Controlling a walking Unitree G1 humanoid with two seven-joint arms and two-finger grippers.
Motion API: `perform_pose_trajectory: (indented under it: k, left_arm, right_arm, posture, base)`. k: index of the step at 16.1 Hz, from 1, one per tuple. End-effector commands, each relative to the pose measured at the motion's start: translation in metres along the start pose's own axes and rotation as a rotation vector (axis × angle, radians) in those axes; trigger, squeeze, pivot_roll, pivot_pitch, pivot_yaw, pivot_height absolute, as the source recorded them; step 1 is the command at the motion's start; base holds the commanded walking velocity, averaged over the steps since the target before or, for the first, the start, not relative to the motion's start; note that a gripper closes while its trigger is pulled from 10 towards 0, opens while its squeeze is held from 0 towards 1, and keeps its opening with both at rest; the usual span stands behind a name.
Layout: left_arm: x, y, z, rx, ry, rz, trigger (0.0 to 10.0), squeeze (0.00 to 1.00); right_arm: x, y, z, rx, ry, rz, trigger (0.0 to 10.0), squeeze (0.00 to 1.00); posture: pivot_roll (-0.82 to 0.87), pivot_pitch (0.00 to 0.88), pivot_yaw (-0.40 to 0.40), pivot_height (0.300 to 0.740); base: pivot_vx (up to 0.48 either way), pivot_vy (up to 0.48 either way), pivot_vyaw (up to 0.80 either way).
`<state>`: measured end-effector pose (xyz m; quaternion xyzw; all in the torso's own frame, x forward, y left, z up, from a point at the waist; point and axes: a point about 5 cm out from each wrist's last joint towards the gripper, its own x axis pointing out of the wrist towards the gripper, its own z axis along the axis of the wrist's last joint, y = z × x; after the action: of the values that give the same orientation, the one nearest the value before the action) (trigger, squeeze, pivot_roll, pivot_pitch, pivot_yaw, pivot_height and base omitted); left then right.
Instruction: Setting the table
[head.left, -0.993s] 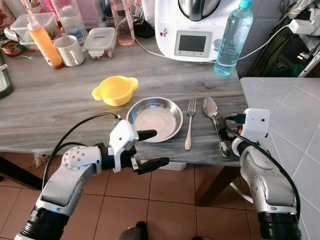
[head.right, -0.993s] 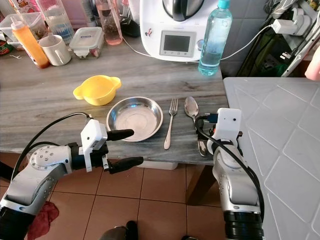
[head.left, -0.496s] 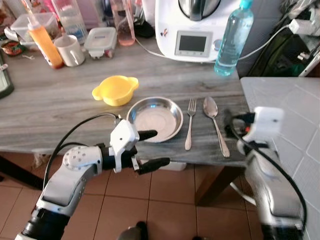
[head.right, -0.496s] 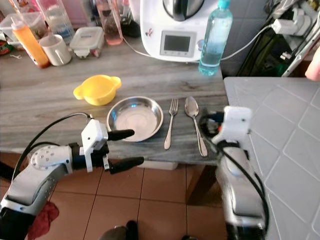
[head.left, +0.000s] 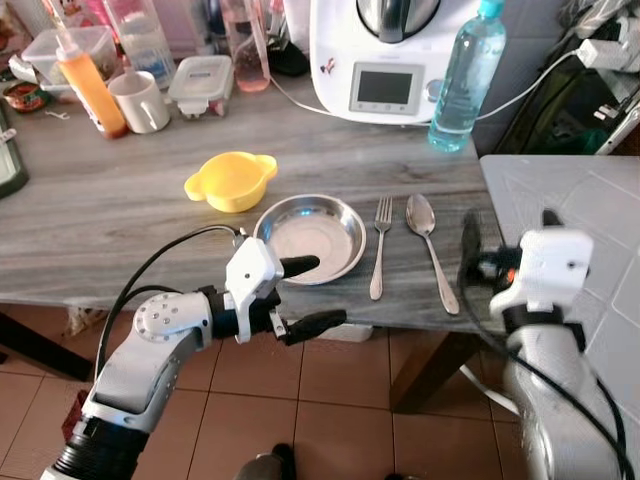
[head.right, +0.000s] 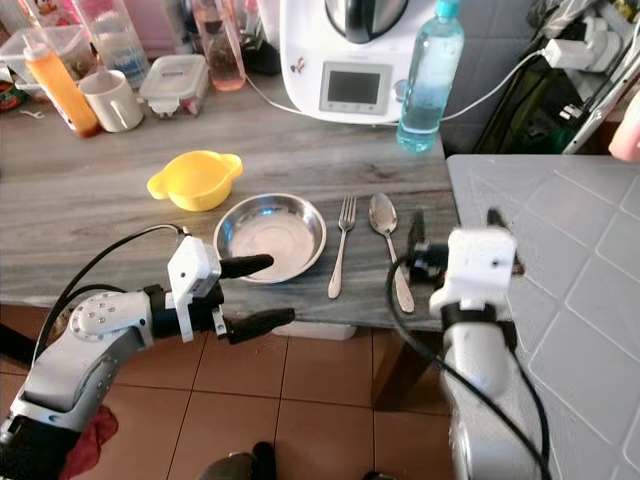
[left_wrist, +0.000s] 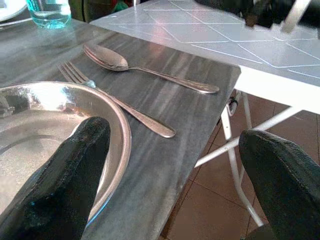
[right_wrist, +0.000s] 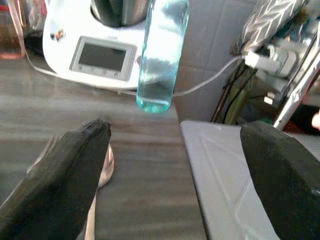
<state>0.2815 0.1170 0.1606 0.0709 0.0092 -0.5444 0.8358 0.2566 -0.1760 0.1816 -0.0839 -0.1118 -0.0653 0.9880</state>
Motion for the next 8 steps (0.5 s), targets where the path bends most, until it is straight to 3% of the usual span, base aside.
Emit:
perform_pose_trajectory:
  k: [1, 4, 5, 8]
  left_arm:
    - [-0.003, 0.0, 0.0, 0.011, 0.004, 0.011, 10.0, 0.0]
    - [-0.002, -0.001, 0.0, 0.011, 0.004, 0.013, 10.0, 0.0]
    - [-0.002, -0.001, 0.0, 0.009, 0.003, 0.013, 10.0, 0.0]
    - [-0.003, -0.001, -0.001, 0.009, 0.009, 0.011, 10.0, 0.0]
  right_arm:
    - [-0.007, 0.003, -0.012, 0.017, 0.086, -0.017, 10.0, 1.0]
    - [-0.008, 0.008, -0.031, 0.005, 0.218, -0.018, 10.0, 1.0]
    - [-0.008, 0.011, -0.033, 0.054, 0.237, -0.017, 10.0, 1.0]
    - [-0.008, 0.014, -0.041, 0.021, 0.312, -0.005, 10.0, 1.0]
  posture:
    - [0.11, 0.179, 0.058, 0.74]
    - [0.1, 0.18, 0.052, 0.74]
    - [0.1, 0.181, 0.051, 0.74]
    - [0.11, 0.185, 0.049, 0.74]
  base:
    - [0.0, 0.0, 0.0]
    - [0.0, 0.0, 0.0]
    - [0.0, 0.0, 0.0]
    - [0.0, 0.0, 0.0]
